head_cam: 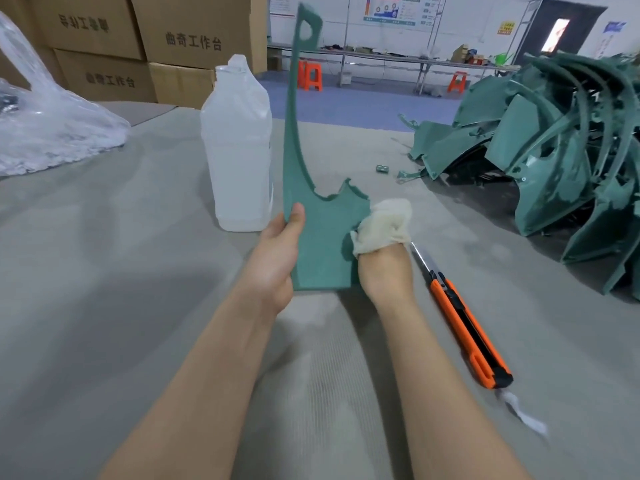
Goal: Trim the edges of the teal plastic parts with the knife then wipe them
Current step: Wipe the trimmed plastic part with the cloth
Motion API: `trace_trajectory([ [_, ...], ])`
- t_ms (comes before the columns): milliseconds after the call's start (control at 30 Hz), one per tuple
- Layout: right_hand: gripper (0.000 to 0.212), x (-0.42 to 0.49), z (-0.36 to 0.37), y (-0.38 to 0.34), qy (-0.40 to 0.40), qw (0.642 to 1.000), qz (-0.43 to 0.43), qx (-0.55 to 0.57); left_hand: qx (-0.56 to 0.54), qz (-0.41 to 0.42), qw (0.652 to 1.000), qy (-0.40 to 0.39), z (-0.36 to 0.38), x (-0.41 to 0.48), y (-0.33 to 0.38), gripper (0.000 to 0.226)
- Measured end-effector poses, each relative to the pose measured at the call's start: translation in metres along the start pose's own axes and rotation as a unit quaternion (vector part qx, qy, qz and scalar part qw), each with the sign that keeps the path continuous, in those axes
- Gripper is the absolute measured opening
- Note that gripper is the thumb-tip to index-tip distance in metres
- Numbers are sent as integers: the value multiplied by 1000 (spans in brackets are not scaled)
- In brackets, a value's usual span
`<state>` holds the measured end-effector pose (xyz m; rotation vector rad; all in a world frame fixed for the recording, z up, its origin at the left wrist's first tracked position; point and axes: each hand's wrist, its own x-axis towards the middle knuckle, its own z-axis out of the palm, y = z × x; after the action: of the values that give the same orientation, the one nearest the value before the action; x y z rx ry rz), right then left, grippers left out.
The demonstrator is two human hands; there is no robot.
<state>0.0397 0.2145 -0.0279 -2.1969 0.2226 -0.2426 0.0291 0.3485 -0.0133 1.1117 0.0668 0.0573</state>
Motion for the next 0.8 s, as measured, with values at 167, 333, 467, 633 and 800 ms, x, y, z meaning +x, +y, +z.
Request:
trace_trajectory([
  [167, 56, -44, 47, -37, 41, 966, -247, -65, -69, -23, 997, 0, 1, 1, 3, 31],
  [333, 44, -27, 31, -26, 14, 977, -210, -25, -64, -20, 998, 1, 1, -1, 6, 50],
  [467, 45, -19, 24, -12, -3, 976, -84, -201, -11, 20, 999, 23, 6, 1, -1, 31],
  [633, 31, -30, 31, -24, 9, 972, -223, -68, -46, 12, 997, 53, -8, 7, -1, 29],
  [800, 27, -8, -21, -14, 175, 952, -26, 249, -11, 8, 998, 62, 2, 10, -6, 34],
])
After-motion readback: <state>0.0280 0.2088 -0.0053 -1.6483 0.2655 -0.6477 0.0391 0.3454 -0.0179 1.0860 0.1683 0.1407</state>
